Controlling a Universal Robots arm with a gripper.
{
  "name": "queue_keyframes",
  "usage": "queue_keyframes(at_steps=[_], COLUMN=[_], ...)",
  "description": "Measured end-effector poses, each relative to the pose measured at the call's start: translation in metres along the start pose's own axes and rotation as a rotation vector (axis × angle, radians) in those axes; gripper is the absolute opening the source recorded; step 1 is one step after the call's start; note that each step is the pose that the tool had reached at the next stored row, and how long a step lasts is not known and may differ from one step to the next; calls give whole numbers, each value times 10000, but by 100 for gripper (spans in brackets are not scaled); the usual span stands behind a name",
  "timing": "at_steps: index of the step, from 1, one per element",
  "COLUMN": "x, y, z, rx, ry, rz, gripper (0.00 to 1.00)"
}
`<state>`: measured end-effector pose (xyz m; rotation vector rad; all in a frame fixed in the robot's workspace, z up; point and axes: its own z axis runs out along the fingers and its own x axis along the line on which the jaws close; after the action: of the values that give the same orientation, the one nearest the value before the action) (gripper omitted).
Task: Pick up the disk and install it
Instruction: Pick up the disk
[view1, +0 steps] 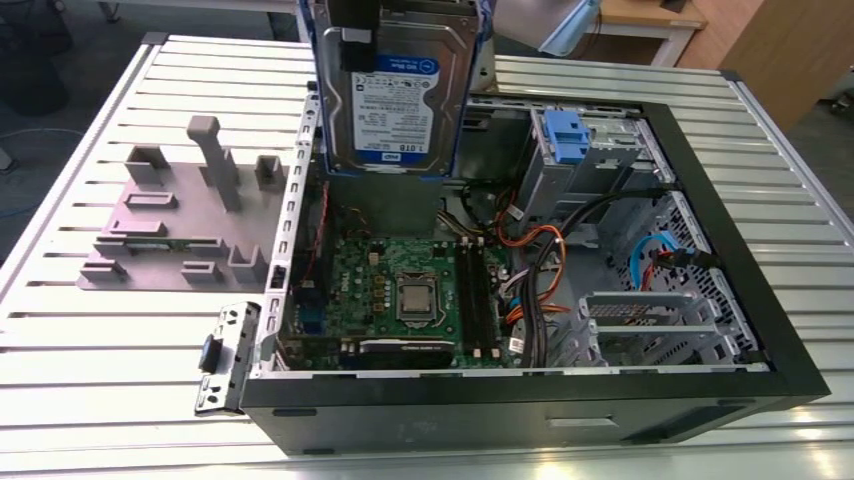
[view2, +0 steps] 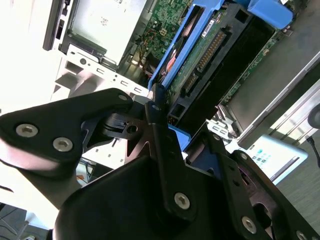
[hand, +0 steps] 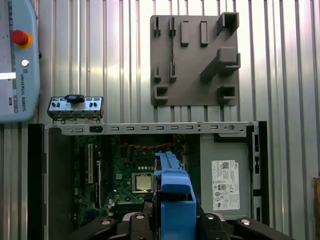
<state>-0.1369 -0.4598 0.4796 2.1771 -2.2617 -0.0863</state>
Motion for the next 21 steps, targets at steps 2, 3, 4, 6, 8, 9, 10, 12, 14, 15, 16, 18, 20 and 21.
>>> queue_keyframes(at_steps=[2,3,4,6,8,9,10,12,14,15,16,18,20,21], x=[5,7,9,37,40,42,44,49,57,60,64,68,72,73], y=[-2,-3,-4,-17,-18,-19,-20,-22,-24,-24,-25,-28,-32,-34], z=[1,1,1,4,4,5,5,5,5,6,6,7,8,8], rx=[0,0,-1,0,0,0,0,0,0,0,0,0,0,-1], ry=[0,0,0,0,0,0,-1,0,0,1,0,0,1,2], rz=[0,0,0,0,1,0,0,0,-1,0,0,0,0,0], gripper=[36,36,36,36,36,36,36,36,36,36,36,36,36,36])
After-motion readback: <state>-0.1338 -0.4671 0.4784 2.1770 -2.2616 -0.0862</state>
